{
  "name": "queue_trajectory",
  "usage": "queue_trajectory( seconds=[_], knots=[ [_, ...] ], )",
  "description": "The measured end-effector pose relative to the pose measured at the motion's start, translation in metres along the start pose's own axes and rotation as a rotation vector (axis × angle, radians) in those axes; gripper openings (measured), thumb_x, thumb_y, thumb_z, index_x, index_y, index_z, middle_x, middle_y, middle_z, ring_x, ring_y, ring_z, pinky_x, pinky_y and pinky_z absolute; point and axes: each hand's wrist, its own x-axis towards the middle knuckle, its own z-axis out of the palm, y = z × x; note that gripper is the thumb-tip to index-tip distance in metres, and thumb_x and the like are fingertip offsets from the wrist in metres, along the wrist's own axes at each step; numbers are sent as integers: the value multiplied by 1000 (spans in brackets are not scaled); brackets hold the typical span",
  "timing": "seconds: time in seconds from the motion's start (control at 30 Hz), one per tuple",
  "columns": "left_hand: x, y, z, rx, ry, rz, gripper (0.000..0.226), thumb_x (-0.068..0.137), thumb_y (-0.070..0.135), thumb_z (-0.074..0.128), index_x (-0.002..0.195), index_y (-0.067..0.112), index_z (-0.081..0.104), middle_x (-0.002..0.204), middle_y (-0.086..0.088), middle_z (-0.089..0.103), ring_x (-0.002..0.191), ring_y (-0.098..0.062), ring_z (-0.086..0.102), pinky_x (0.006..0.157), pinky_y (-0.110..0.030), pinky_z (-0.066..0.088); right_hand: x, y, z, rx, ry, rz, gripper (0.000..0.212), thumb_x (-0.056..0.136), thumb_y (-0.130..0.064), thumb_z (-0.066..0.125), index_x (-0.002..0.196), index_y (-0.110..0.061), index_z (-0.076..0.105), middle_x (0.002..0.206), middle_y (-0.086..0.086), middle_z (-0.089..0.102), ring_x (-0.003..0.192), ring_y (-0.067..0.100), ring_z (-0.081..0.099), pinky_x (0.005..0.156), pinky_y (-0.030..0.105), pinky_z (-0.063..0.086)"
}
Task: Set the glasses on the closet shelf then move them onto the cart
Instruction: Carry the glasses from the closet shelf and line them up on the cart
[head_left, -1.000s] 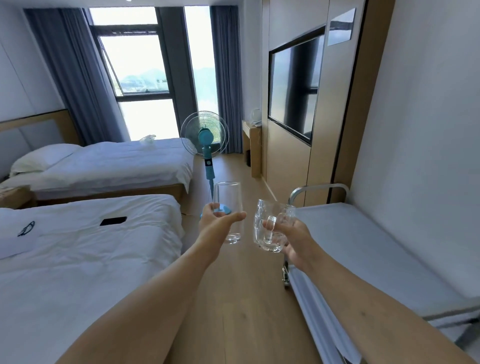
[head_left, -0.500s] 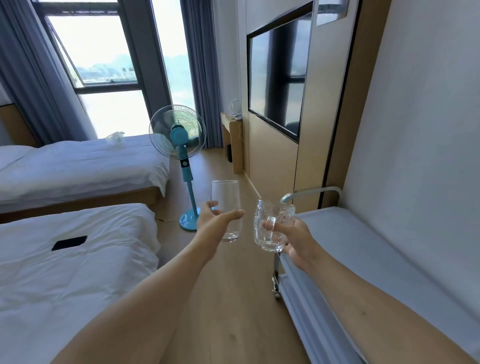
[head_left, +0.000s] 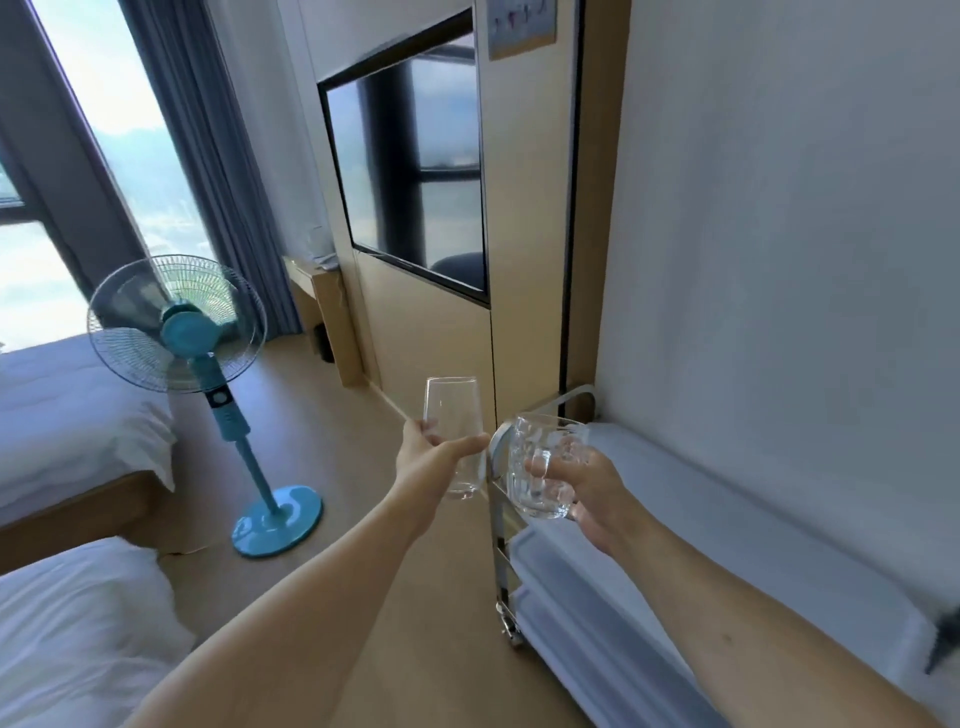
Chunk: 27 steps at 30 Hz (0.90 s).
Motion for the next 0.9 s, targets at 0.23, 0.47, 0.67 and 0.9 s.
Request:
queue_trajectory(
  seconds=[0.23, 0.47, 0.67, 0.9],
  knots=[
    [64, -3, 10, 11, -188, -11, 77, 66, 29, 94, 126, 20, 47, 113, -7, 65, 95, -23, 71, 76, -44, 63, 24, 10, 6, 12, 231, -24, 48, 58, -12, 88, 103, -12, 72, 106, 17, 75, 99, 37, 72, 90, 52, 57],
    [104, -26, 32, 125, -321, -38, 74, 56, 38, 95, 111, 20, 50, 110, -11, 62, 98, -29, 67, 86, -55, 59, 37, 38, -10, -11, 428, 23, 76, 48, -22, 96, 116, -2, 69, 111, 26, 71, 103, 44, 70, 92, 63, 54],
    [125, -44, 61, 148, -402, -50, 101, 55, 42, 94, 138, 19, 42, 108, -6, 60, 100, -27, 66, 87, -53, 59, 48, 54, -34, -18, 531, 62, 76, 44, -25, 94, 115, -8, 72, 109, 19, 74, 100, 39, 72, 92, 60, 55],
    [167, -69, 111, 182, -438, -114, 97, 50, 47, 93, 129, 19, 46, 99, 1, 52, 97, -23, 60, 91, -53, 57, 87, 68, -83, -52, 610, 110, 60, 50, -27, 92, 106, -13, 76, 102, 12, 77, 98, 33, 73, 88, 46, 55]
  ],
)
